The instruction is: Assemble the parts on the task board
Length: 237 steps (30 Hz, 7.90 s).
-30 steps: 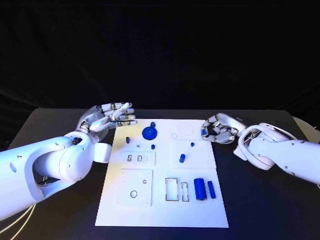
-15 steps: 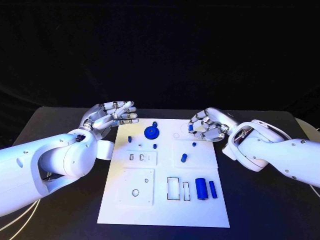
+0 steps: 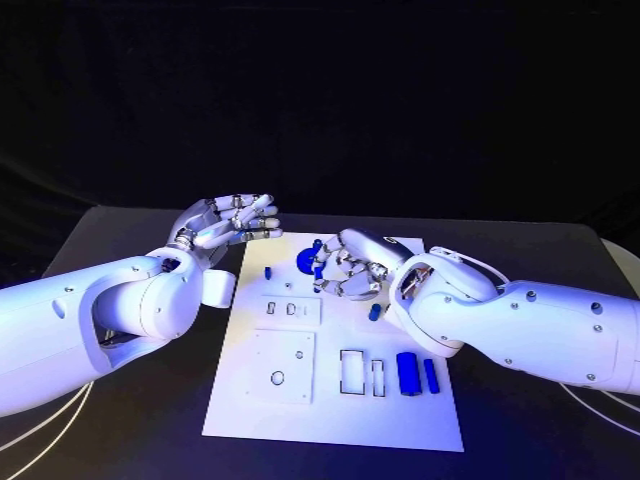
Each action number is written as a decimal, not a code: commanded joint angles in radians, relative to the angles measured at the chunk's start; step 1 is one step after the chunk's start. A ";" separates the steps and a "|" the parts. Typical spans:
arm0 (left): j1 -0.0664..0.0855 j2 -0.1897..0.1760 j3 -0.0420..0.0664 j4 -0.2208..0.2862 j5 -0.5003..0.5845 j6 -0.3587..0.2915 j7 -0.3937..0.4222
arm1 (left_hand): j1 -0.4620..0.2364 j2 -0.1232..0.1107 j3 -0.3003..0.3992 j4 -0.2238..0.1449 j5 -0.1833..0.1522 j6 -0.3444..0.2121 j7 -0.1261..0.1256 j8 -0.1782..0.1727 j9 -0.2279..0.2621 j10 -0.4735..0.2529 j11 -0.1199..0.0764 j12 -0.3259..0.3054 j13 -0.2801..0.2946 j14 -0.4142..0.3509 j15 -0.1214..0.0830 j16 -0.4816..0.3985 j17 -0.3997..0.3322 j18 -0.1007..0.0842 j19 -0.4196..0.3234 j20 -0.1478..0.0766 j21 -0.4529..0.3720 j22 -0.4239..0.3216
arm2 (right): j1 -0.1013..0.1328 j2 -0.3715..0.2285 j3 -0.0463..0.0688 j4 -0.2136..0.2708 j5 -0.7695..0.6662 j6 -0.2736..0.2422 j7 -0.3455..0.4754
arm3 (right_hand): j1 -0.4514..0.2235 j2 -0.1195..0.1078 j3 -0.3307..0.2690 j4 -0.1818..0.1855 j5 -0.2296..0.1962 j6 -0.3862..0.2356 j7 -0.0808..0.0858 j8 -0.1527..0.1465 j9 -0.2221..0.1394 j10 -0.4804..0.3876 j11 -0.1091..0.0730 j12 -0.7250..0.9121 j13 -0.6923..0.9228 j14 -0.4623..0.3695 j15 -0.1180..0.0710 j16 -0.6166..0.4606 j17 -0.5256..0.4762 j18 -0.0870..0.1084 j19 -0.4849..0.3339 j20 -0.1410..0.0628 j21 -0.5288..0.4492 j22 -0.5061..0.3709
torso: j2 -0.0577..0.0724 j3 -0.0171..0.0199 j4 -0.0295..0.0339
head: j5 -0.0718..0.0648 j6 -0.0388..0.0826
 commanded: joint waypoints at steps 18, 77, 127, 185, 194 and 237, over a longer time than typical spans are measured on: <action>0.002 0.001 0.001 0.005 0.002 0.025 0.010 | 0.010 0.002 0.005 0.000 -0.002 0.003 0.023 -0.004 -0.001 0.005 0.000 -0.006 0.001 -0.004 0.001 -0.004 0.002 0.015 0.005 0.004 -0.007 -0.002 | -0.073 0.114 -0.008 -0.074 -0.184 0.075 -0.081 | -0.010 0.005 -0.002 0.006 -0.004 -0.002 -0.008 0.014 0.025 0.020 -0.004 -0.005 0.160 0.102 -0.007 0.002 0.244 -0.014 0.106 -0.008 0.005 0.263 | 0.001 0.0019 -0.0016 | 0.017 -0.017; 0.002 -0.001 0.001 0.000 0.002 0.026 0.007 | 0.011 0.002 0.005 0.000 -0.002 0.003 0.023 -0.005 -0.001 0.006 0.000 -0.007 0.001 -0.004 0.001 -0.005 0.003 0.015 0.005 0.004 -0.007 -0.002 | -0.092 0.130 -0.013 -0.107 -0.236 0.075 -0.102 | -0.066 -0.058 -0.042 0.034 -0.069 -0.077 0.021 -0.013 0.017 -0.013 0.022 -0.038 0.128 0.099 0.014 -0.001 0.234 -0.014 0.106 0.009 0.005 0.263 | 0.000 0.0016 0.0000 | 0.017 -0.029; 0.075 0.077 -0.001 -0.138 -0.944 0.495 -0.798 | -0.255 0.112 -0.284 -0.001 -0.002 0.097 -0.103 0.223 0.198 0.191 -0.147 0.672 0.566 0.579 -0.171 1.169 1.192 -0.044 0.403 -0.190 0.860 0.757 | 0.076 -0.290 0.009 0.046 0.352 -0.080 0.134 | -0.009 0.003 -0.312 0.161 -0.020 -0.081 0.011 0.055 0.045 -0.062 0.015 -0.088 0.073 0.091 0.010 -0.013 0.199 -0.011 0.098 0.009 -0.006 0.255 | -0.061 0.0168 -0.0157 | 0.052 -0.043; 0.104 0.295 -0.051 -0.271 -1.073 0.668 -1.024 | -0.398 -0.024 0.110 0.011 0.000 0.036 -0.129 0.391 0.451 0.257 -0.174 1.052 0.982 0.607 -0.193 1.231 1.289 -0.103 0.492 -0.204 1.114 1.144 | 0.076 -0.293 0.008 0.024 0.334 -0.052 0.082 | 0.002 -0.012 -0.301 0.164 0.106 -0.119 0.012 0.082 0.077 -0.063 0.014 -0.093 0.069 0.087 0.007 -0.021 0.181 -0.007 0.089 0.003 -0.019 0.245 | -0.063 0.0187 -0.0166 | 0.059 -0.069; 0.104 0.298 -0.051 -0.272 -1.074 0.676 -1.024 | -0.436 -0.099 0.300 0.012 -0.003 0.039 -0.131 0.383 0.465 0.256 -0.173 1.051 0.982 0.607 -0.192 1.232 1.290 -0.103 0.491 -0.204 1.114 1.147 | 0.076 -0.292 0.008 0.024 0.334 -0.052 0.081 | 0.002 -0.012 -0.301 0.164 0.106 -0.119 0.012 0.082 0.077 -0.063 0.014 -0.093 0.069 0.087 0.007 -0.021 0.181 -0.007 0.089 0.003 -0.019 0.245 | -0.062 0.0181 -0.0133 | 0.056 -0.070; 0.103 0.314 -0.054 -0.285 -1.060 0.698 -1.024 | -0.426 -0.153 0.499 0.004 -0.002 0.042 -0.132 0.381 0.488 0.260 -0.177 1.053 0.987 0.608 -0.193 1.234 1.294 -0.104 0.495 -0.205 1.119 1.159 | 0.074 -0.287 0.008 0.024 0.334 -0.051 0.083 | -0.002 -0.012 -0.299 0.164 0.115 -0.121 0.012 0.083 0.079 -0.062 0.014 -0.092 0.070 0.087 0.007 -0.021 0.182 -0.007 0.089 0.004 -0.019 0.245 | -0.061 0.0192 -0.0146 | 0.057 -0.077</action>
